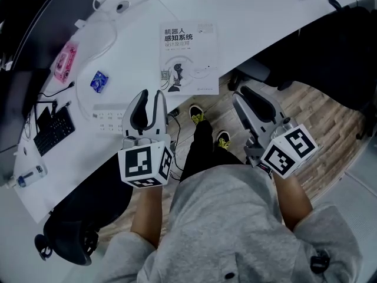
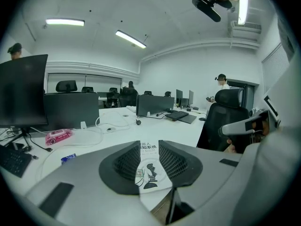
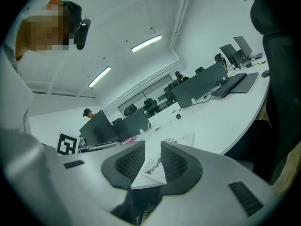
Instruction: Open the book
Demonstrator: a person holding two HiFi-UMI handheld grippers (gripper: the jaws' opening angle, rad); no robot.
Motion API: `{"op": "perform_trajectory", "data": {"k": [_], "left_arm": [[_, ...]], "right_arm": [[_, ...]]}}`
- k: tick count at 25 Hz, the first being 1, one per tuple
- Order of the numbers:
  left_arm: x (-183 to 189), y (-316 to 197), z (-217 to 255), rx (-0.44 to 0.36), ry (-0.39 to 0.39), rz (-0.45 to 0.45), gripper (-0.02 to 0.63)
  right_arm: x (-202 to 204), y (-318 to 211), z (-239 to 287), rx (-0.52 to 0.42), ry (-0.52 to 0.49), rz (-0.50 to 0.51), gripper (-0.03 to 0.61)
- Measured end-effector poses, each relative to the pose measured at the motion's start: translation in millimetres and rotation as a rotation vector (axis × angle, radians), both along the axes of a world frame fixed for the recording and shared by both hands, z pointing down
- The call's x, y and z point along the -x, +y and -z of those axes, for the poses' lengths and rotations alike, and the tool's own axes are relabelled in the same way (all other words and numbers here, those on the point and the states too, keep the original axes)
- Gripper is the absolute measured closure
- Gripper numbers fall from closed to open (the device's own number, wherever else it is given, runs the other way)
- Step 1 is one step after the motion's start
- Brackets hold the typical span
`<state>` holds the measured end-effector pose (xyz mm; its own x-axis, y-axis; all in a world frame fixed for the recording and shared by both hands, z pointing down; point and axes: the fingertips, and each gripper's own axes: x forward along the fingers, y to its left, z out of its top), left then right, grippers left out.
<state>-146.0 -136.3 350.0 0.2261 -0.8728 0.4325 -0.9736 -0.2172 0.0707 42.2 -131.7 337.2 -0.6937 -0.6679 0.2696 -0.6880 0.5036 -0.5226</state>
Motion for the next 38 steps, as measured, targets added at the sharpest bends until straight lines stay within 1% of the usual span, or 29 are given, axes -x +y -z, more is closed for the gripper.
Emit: {"op": "perform_trajectory", "data": {"k": [21,38], "left_arm": [[13.3,-29.5,-71.9,0.153,0.023,-0.014,0.503],[22.9,-37.6,-115.6,0.226,0.039,0.019,0.503]], "right_arm": [[5.3,-20.0,-61.3,0.145,0.006,-0.054,0.485],[9.7,-24.4,-100.6,0.224,-0.013,-0.061,0.485]]}}
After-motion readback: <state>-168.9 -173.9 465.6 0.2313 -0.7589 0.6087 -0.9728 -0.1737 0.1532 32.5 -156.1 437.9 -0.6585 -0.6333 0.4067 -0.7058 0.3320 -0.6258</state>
